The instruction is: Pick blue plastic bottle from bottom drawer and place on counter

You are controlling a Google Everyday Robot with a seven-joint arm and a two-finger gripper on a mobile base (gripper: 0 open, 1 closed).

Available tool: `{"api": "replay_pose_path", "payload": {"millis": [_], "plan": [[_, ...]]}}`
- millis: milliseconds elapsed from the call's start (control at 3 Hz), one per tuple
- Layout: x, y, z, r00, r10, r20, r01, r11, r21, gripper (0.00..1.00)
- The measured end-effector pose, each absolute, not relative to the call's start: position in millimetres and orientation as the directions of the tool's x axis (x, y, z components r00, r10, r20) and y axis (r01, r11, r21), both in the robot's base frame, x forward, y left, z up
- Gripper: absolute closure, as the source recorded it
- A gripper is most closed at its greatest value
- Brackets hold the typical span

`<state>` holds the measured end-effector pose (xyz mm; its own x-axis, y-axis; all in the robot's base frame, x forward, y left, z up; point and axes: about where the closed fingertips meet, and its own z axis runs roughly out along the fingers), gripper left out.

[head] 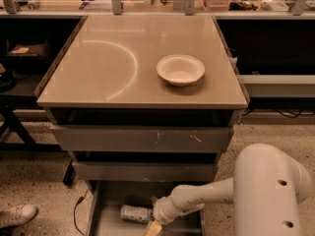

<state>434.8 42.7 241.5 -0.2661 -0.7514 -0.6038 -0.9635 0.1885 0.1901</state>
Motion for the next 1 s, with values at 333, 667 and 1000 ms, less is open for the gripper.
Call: {"api": "replay_pose_path", "payload": {"millis": [333,667,1000], "plan": [[440,50,226,-0.262,-0.751,-0.606,-0.965,0.188,0.185,0.0],[447,56,212,-0.255,-0.745,-0.616,-0.967,0.184,0.178,0.0],[452,60,198,-0.251,-0.739,-0.625,-0.968,0.177,0.18,0.0]]}}
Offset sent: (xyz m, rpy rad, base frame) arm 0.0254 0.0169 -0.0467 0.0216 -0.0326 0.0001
